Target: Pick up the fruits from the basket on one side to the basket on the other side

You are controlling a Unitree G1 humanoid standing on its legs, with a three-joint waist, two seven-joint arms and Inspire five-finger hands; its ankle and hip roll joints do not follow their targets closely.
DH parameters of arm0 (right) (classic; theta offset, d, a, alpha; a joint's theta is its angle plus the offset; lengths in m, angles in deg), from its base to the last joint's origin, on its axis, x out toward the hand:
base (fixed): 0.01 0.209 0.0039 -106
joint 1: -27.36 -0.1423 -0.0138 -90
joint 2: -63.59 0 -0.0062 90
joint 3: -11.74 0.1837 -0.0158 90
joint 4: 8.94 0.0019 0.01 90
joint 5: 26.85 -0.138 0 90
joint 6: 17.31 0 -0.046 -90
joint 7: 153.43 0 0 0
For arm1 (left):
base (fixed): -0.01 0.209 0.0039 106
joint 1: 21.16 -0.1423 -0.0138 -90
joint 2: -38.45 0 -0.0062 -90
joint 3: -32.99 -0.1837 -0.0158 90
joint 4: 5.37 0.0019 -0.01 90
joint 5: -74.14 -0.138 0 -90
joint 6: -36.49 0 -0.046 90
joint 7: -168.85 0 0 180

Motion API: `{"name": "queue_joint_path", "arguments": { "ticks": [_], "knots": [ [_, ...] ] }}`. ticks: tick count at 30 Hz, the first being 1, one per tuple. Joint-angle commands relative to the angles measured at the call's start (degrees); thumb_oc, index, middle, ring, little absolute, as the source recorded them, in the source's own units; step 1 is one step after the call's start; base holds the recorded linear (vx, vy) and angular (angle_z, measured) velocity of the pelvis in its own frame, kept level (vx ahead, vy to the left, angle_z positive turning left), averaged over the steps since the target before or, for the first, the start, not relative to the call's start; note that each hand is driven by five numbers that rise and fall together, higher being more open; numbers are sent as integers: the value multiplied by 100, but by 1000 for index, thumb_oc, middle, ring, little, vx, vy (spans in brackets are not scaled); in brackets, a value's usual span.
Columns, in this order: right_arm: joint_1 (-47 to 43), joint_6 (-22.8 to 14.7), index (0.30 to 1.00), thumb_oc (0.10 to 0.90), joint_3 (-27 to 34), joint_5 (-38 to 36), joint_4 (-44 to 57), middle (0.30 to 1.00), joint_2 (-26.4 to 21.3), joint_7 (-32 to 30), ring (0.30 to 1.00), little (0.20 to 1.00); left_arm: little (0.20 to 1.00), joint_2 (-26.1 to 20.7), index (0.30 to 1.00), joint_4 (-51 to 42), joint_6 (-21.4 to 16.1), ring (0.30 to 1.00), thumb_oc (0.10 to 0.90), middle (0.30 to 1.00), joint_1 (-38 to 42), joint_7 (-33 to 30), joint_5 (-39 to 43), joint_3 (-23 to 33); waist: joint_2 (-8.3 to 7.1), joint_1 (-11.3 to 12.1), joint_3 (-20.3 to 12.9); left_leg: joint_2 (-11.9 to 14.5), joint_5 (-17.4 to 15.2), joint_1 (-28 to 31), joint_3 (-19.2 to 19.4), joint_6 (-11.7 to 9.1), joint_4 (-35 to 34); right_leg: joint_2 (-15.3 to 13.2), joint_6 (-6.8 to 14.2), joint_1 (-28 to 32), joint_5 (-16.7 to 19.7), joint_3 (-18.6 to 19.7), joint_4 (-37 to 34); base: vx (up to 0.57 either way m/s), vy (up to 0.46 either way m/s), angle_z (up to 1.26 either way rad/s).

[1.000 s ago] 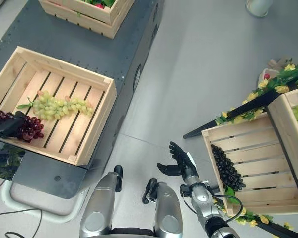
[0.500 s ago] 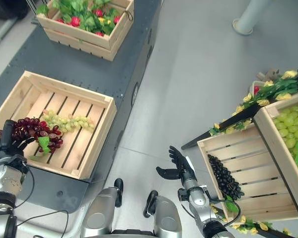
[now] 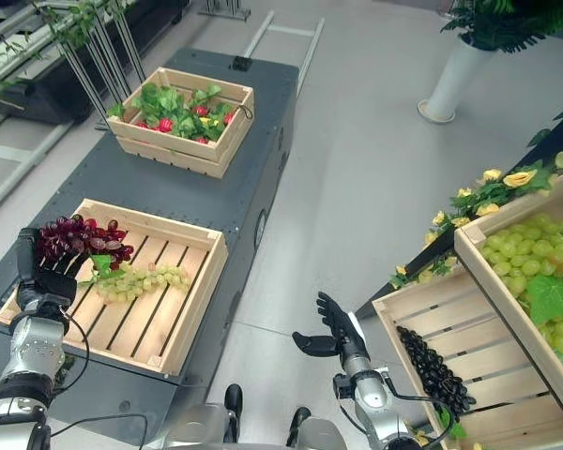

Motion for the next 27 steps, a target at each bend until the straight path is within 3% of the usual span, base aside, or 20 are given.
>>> {"name": "queue_joint_path", "arguments": {
  "ticks": [1,6,11,19,21,22,27],
  "knots": [
    [-186,-335,900,800,-101,161,694,900,-131,41,900,900,300,-281,300,-688,-709,300,400,300,318,356,-306,35,304,-103,-587,-333,-608,407,-385,-130,-245,26,-62,-106,38,122,-53,-25,-74,3],
    [-396,-404,900,800,-280,294,1083,900,-219,-110,900,900,300,-276,300,-1065,-588,300,400,300,534,451,-445,-186,355,-58,-709,-326,-481,496,-402,-174,-524,64,-62,41,191,93,-389,-23,-60,0],
    [-707,-328,900,800,-505,-100,1605,900,-213,105,900,900,300,-296,300,-1469,-414,300,400,300,960,395,-474,-572,407,-46,-841,-315,-336,504,-449,-235,-791,128,-76,134,320,83,-693,-47,-67,-1],
    [-1918,415,900,800,-647,-684,2030,900,-174,131,900,900,300,-241,300,-1354,-129,300,400,300,2031,370,-405,-1331,376,-95,-998,-292,-306,464,-438,-282,-791,185,-152,199,352,67,-830,-55,-46,0],
    [-1995,432,900,800,-644,-749,2034,900,-159,117,900,900,300,-229,300,-1336,-102,300,400,300,2094,409,-375,-1376,371,-93,-1004,-290,-306,467,-436,-284,-791,189,-158,210,355,68,-843,-35,-32,-3],
    [-2351,650,900,800,-640,-857,1979,900,-33,65,900,900,300,-114,300,-1309,0,300,400,300,2377,332,-331,-1547,362,-105,-1048,-277,-307,483,-398,-292,-791,202,-176,244,359,72,-872,-32,-33,-1],
    [-2928,909,900,800,-718,-1092,1835,900,176,-74,900,900,300,112,300,-1198,178,300,400,300,2839,306,-161,-1860,347,-109,-1109,-265,-310,508,-346,-312,-791,211,-188,286,382,64,-921,-25,-29,0]
  ]
}}
